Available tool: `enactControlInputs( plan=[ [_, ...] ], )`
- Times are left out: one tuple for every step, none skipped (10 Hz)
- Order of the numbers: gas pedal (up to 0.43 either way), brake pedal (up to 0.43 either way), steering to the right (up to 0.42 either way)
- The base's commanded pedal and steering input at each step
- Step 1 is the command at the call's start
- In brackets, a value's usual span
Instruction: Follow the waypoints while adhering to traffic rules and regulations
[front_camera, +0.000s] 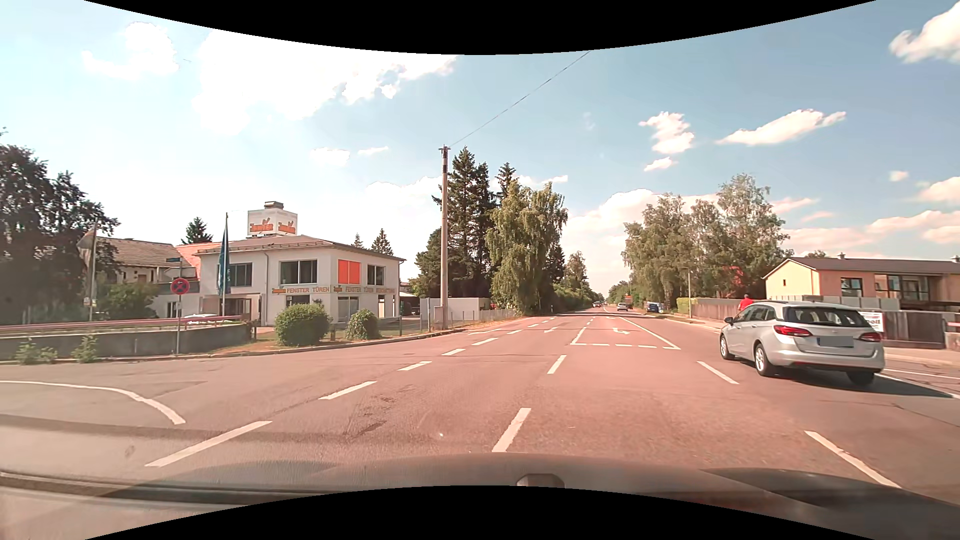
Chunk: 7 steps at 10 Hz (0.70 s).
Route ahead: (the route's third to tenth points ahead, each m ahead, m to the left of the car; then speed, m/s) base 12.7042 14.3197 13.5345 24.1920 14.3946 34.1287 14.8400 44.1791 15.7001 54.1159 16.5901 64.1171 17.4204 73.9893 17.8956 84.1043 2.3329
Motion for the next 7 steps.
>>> enactControlInputs(
  plan=[
    [0.110, 0.000, -0.410],
    [0.110, 0.000, -0.416],
    [0.110, 0.000, -0.422],
    [0.118, 0.000, -0.430],
    [0.130, 0.000, -0.436],
    [0.138, 0.000, -0.442],
    [0.157, 0.000, -0.446]
  ],
)
